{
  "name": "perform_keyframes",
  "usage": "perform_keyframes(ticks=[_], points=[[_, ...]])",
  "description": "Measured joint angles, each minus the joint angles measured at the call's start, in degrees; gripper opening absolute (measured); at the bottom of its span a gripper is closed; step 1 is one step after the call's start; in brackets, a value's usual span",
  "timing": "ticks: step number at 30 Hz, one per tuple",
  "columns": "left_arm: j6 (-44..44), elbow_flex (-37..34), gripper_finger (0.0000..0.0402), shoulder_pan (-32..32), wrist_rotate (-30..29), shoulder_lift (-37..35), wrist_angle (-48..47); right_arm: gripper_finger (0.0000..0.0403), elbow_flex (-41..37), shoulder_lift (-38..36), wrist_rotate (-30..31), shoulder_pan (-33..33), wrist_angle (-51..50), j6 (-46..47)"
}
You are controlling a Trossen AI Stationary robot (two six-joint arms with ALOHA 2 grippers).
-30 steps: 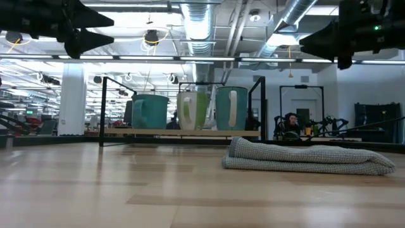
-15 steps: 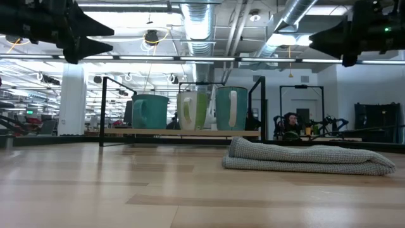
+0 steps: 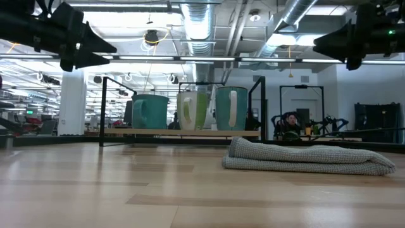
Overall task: Stack small to large cups/mugs on shelf
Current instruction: Return to Home Position
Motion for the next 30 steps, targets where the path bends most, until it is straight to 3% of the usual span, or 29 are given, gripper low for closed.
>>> perform_keyframes(ticks=[12,17,25,30], points=[[1.6,0.0,0.03,3.2,2.6,-11.5,-4.0,0.0173,0.0,0.0,-0.4,-0.7,1.0,0.0],[1.1,0.0,0.03,3.2,2.7,-11.0,-5.0,0.0173,-0.4,0.0,-0.4,-1.0,3.2,-0.6],[-1.2,-3.5,0.03,3.2,2.7,-11.3,-2.3,0.0173,-8.3,0.0,-0.4,-1.0,17.7,-1.1],[-2.0,-4.1,0.03,3.2,2.7,-11.3,-2.1,0.0173,-8.5,0.0,-0.4,-1.0,17.1,-0.7]])
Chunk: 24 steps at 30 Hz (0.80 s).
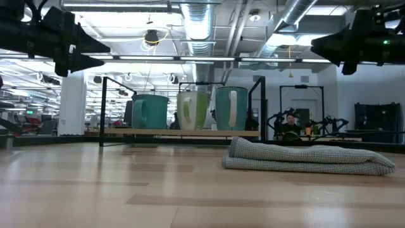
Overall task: Stack small to large cups/mugs on shelf
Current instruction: Return to Home Position
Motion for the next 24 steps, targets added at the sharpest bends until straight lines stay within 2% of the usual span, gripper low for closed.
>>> perform_keyframes(ticks=[8,16,24], points=[[-1.7,-2.3,0.03,0.0,0.2,0.0,0.0,0.0173,0.0,0.0,0.1,0.0,-4.0,1.8],[-3.1,-3.7,0.03,0.0,0.5,0.0,-0.8,0.0173,0.0,0.0,0.2,0.0,-12.3,6.6],[-3.0,-3.6,0.03,0.0,0.2,0.0,-2.0,0.0173,-0.1,0.0,0.3,0.0,-14.0,6.8]])
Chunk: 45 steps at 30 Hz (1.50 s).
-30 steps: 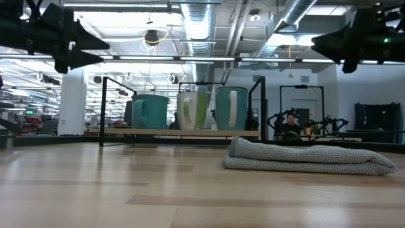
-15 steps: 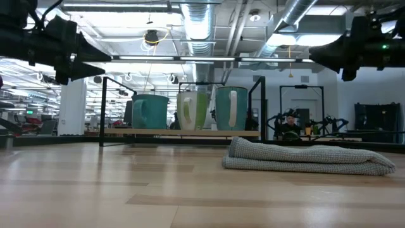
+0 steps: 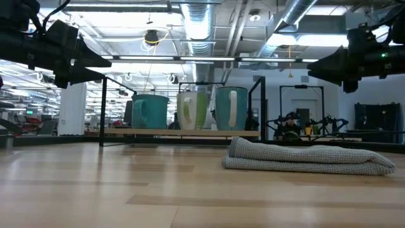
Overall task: Stack small to large cups/mugs on shelf
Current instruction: Return to Home Position
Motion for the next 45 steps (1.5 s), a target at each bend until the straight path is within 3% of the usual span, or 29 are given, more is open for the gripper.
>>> perform_keyframes(ticks=[10,17,28,45], points=[[1.5,0.0,0.03,0.0,-0.5,0.0,-0.3,0.0173,0.0,0.0,0.0,0.0,0.0,0.0],[8.3,0.0,0.03,-0.1,0.4,0.1,-0.3,0.0173,0.0,0.0,-0.1,0.0,0.0,0.0],[1.4,0.0,0.03,0.0,0.9,0.1,-0.4,0.0173,0.0,0.0,-0.2,0.0,0.0,0.0],[1.6,-0.1,0.03,0.0,0.9,0.1,-0.3,0.0173,-0.1,0.0,-0.2,0.0,0.0,0.0]])
